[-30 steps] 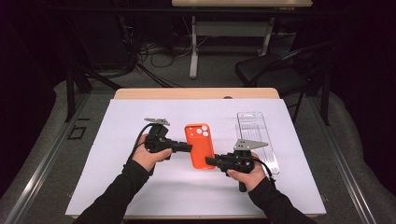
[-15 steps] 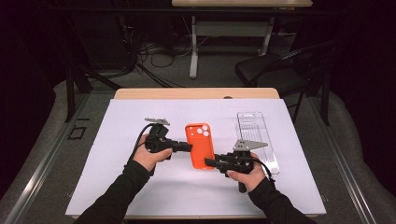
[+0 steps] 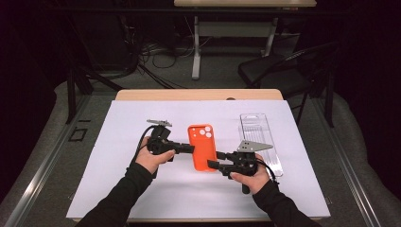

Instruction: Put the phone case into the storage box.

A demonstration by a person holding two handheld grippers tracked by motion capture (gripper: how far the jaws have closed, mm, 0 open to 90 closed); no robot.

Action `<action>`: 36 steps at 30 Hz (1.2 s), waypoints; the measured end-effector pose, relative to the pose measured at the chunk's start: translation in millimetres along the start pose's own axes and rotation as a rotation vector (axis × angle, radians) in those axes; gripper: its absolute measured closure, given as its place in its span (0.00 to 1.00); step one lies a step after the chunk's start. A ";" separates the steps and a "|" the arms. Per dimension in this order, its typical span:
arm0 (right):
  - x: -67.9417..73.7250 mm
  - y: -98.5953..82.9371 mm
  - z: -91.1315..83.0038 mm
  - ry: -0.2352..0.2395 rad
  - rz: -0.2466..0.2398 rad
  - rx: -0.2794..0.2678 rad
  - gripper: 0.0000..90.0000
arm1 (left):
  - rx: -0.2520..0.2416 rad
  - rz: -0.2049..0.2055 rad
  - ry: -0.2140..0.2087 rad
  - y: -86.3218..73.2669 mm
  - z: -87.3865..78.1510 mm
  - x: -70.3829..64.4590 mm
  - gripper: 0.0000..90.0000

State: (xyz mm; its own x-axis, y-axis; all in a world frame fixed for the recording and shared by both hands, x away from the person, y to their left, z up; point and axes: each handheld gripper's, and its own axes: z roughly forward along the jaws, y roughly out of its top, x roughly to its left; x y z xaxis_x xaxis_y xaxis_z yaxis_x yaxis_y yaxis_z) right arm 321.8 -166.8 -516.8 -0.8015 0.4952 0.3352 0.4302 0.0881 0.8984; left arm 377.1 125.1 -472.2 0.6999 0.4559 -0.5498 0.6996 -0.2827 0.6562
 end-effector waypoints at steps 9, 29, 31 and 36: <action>2.2 5.5 -2.3 -0.015 -0.024 -0.010 0.55 | -0.008 -0.020 0.031 0.2 -1.3 -0.3 0.93; 2.1 22.4 -7.8 -0.126 -0.096 0.011 0.58 | -0.057 -0.002 0.137 -2.4 5.1 -9.6 0.93; 2.6 22.7 -6.8 -0.128 -0.098 0.010 0.58 | -0.064 0.000 0.143 -2.9 6.0 -10.1 0.93; 1.4 23.6 -5.1 -0.126 -0.084 0.015 0.59 | -0.085 -0.002 0.158 -5.0 7.1 -10.5 0.94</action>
State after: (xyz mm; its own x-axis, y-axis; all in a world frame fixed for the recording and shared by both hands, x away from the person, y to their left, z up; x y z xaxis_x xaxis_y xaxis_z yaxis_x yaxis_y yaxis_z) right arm 328.7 -168.5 -493.7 -0.7767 0.5901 0.2202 0.3712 0.1464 0.9169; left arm 367.3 115.8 -473.3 0.6626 0.5855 -0.4670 0.6815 -0.2128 0.7002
